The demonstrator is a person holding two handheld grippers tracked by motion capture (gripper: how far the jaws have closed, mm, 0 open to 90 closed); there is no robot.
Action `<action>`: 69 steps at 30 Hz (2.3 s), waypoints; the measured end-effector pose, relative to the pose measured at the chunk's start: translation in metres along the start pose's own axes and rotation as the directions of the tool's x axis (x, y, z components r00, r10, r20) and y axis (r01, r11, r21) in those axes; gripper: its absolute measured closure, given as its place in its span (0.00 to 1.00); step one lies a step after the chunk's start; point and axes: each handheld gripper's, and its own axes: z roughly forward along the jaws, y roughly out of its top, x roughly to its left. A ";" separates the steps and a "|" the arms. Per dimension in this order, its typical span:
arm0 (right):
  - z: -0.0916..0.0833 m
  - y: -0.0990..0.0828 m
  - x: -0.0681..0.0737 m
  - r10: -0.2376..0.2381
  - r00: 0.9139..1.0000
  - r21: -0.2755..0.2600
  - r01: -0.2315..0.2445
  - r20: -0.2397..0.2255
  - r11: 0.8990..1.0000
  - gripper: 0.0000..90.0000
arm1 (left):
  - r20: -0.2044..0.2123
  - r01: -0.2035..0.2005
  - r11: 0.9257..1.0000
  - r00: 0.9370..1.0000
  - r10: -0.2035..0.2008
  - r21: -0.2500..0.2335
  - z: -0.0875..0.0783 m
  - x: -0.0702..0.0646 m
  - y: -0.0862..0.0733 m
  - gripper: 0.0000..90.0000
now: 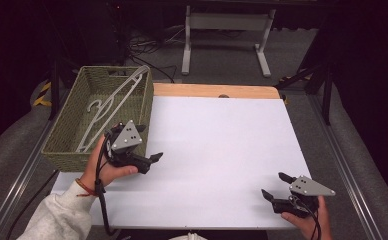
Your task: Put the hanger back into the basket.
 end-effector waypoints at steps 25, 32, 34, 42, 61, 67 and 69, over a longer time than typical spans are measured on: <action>0.000 0.000 0.001 -0.025 0.999 -0.008 0.025 0.023 1.000 0.21 | 0.091 -0.058 0.997 0.994 0.053 0.047 0.018 -0.049 -0.066 0.11; 0.001 0.000 0.001 -0.024 0.999 -0.001 0.024 0.025 1.000 0.20 | 0.112 -0.030 0.996 0.993 0.021 0.082 0.023 -0.049 -0.087 0.11; 0.001 -0.001 0.002 -0.021 1.000 0.001 0.021 0.023 1.000 0.20 | 0.123 -0.002 0.996 0.992 -0.010 0.091 0.022 -0.045 -0.097 0.11; 0.001 -0.001 0.002 -0.022 0.999 0.001 0.022 0.025 1.000 0.20 | 0.156 0.029 0.995 0.987 -0.043 0.091 0.014 -0.040 -0.114 0.11; 0.002 0.001 0.006 -0.046 0.999 0.005 0.046 0.027 0.999 0.20 | 0.159 0.127 0.981 0.976 -0.150 0.148 0.002 -0.036 -0.140 0.11; 0.002 0.001 0.009 -0.062 0.998 0.008 0.062 0.022 0.998 0.20 | 0.161 0.123 0.984 0.977 -0.143 0.129 0.000 -0.036 -0.139 0.11; 0.001 0.001 0.009 -0.062 0.998 0.008 0.062 0.018 0.998 0.20 | 0.163 0.119 0.985 0.977 -0.139 0.126 0.001 -0.035 -0.138 0.11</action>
